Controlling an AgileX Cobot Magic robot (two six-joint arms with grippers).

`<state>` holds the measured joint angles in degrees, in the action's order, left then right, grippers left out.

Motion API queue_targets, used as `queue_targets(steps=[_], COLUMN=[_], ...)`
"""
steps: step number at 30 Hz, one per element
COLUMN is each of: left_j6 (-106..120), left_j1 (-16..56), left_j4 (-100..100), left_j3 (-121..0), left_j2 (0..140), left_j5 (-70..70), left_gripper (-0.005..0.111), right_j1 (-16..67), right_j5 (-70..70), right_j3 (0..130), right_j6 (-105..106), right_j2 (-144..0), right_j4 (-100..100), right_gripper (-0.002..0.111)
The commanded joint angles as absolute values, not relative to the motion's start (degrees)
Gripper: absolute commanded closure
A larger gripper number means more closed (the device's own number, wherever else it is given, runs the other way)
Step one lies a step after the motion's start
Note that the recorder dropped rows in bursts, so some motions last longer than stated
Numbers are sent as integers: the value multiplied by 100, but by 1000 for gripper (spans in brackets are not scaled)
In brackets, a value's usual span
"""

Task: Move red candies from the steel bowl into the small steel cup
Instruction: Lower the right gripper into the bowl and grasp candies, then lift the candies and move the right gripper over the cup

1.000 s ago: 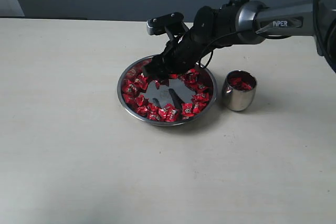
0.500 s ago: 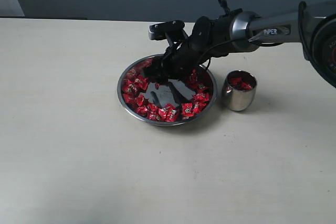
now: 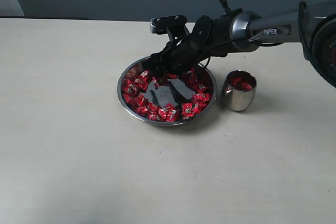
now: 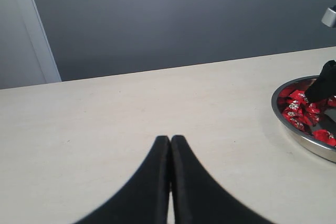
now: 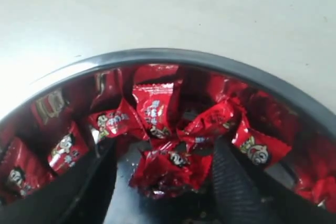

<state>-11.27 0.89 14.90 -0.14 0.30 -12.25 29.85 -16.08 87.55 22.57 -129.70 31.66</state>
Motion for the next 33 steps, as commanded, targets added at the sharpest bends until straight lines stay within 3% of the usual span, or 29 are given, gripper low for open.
queue_targets(steps=[1, 12, 15, 22, 33], left_j6=[-1148, -1148, -1148, -1148, -1148], left_j1=[125, 125, 125, 125, 125], left_j4=[1467, 1467, 1467, 1467, 1467], left_j3=[0, 0, 0, 0, 0], left_j2=[0, 0, 0, 0, 0], left_j5=[-1192, -1192, -1192, -1192, -1192], left_gripper=[106, 106, 106, 106, 106], right_j1=[2991, 2991, 2991, 2991, 2991], right_j5=[-1528, -1621, -1635, -1873, -3076], right_j3=[8790, 8790, 8790, 8790, 8790], right_j6=[2247, 2247, 2247, 2247, 2247], right_j2=[-12966, -13153, -13153, -13153, -12410], right_j4=[3165, 3165, 3165, 3165, 2729], right_gripper=[56, 56, 66, 108, 109])
